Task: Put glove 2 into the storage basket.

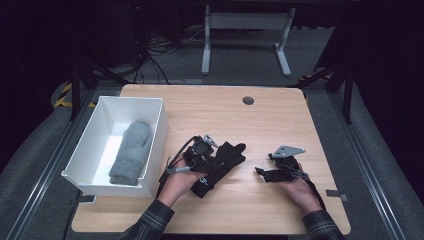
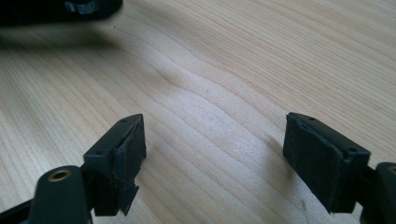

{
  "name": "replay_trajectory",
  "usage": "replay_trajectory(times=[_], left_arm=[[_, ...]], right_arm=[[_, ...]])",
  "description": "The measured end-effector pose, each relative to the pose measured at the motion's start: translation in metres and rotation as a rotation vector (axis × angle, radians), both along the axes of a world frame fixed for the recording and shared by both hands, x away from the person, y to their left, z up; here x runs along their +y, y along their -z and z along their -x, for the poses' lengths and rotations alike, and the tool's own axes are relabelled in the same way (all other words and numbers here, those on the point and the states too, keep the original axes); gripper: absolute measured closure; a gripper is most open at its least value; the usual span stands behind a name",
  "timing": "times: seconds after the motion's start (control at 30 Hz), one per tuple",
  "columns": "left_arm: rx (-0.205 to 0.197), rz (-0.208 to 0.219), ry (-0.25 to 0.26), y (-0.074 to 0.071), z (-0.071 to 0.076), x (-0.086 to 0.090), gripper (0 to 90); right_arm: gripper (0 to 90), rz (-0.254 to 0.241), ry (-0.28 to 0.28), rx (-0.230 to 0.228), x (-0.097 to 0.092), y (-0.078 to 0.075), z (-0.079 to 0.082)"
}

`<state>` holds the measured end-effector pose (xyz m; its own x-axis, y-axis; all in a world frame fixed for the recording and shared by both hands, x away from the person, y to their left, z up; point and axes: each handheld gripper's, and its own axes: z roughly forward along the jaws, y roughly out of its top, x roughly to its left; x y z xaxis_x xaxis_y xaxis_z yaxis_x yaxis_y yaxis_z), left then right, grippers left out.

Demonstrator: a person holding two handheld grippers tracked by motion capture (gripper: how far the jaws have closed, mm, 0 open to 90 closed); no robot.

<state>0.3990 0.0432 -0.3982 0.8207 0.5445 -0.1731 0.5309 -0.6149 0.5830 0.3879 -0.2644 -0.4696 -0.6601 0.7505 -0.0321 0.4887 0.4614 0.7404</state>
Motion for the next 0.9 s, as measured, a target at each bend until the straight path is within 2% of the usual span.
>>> replay_trajectory(times=[0.13,0.17,0.2,0.3,0.37,0.53,0.57,0.63,0.67,0.77,0.9], left_arm=[[-0.015,0.015,-0.021,-0.028,0.002,0.005,63.3],[-0.02,0.02,-0.029,-0.042,0.002,0.009,63.3],[-0.02,0.02,-0.029,-0.042,0.002,0.009,63.3],[-0.028,0.036,-0.04,-0.06,-0.001,0.018,63.3],[-0.037,0.029,-0.049,-0.072,-0.004,0.026,63.3],[-0.045,0.033,-0.063,-0.092,-0.01,0.043,63.2],[-0.044,0.047,-0.07,-0.1,-0.012,0.052,63.2],[-0.057,0.042,-0.085,-0.109,-0.014,0.062,63.2],[-0.057,0.042,-0.085,-0.109,-0.014,0.062,63.2],[-0.078,0.042,-0.127,-0.123,-0.018,0.082,63.2],[-0.097,0.037,-0.19,-0.134,-0.02,0.106,63.2]], right_arm=[[21.8,0.0,0.0,0.0,0.0,0.0,0.0],[21.8,0.0,0.0,0.0,0.0,0.0,0.0],[21.8,0.0,0.0,0.0,0.0,0.0,0.0],[21.8,0.0,0.0,0.0,0.0,0.0,0.0],[21.8,0.0,-0.001,0.0,0.0,0.0,0.0],[21.8,0.0,-0.001,0.0,0.0,0.0,0.0],[21.8,0.0,-0.001,0.0,0.0,0.0,0.0],[21.8,-0.001,-0.001,0.0,0.0,0.0,0.0],[21.8,-0.001,-0.001,0.0,0.0,0.0,0.0],[21.8,0.0,0.0,0.0,0.0,0.0,0.0],[21.8,-0.001,0.0,0.0,0.0,0.0,0.0]])
